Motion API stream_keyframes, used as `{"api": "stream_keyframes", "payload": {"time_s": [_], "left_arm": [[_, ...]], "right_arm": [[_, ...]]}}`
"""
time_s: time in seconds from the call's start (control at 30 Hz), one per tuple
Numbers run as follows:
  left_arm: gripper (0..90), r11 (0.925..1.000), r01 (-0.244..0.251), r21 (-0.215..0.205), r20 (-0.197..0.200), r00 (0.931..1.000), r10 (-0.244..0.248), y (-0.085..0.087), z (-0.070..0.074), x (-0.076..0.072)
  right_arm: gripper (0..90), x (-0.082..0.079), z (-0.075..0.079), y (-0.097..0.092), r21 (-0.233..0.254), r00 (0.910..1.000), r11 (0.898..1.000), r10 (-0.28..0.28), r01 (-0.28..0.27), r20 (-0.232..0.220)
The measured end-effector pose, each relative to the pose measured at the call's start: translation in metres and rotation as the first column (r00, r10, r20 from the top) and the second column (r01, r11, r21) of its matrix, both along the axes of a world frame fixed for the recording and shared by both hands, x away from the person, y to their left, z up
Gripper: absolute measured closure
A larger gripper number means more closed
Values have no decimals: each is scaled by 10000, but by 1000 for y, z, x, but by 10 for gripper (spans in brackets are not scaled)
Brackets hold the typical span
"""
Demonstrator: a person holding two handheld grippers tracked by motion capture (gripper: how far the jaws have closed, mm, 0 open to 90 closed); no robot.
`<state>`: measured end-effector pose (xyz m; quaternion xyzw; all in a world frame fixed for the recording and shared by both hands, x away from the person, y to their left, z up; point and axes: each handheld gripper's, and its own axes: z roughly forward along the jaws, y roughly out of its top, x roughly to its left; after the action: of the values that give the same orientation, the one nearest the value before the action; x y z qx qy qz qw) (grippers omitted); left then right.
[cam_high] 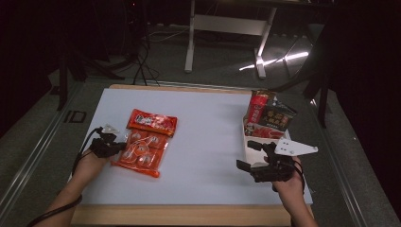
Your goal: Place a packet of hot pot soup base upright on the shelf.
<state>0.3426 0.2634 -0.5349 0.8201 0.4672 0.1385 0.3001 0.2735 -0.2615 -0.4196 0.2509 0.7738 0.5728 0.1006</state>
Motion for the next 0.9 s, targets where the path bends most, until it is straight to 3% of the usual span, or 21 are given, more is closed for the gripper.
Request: {"api": "stream_keyframes", "payload": {"time_s": [0.23, 0.63, 0.77, 0.9], "left_arm": [[900, 9984, 436, -365, -151, 9989, -441, -19, 0, -4], [900, 9952, 903, -370, -212, 9956, -911, -38, 1, -6], [900, 9965, 819, -179, -105, 9966, -821, -36, 5, 1], [900, 9993, 340, -168, 197, 9992, -336, -35, 12, 14]], "right_arm": [[154, 0, 0, 0, 25, 10000, 10000, -4, 4, -21], [154, -1, -1, 1, -17, 10000, 10000, 50, -50, -46], [154, 0, -1, 0, -34, 10000, 10000, 32, -32, -67], [154, 0, -2, 0, -24, 10000, 10000, 20, -20, -57]]}}
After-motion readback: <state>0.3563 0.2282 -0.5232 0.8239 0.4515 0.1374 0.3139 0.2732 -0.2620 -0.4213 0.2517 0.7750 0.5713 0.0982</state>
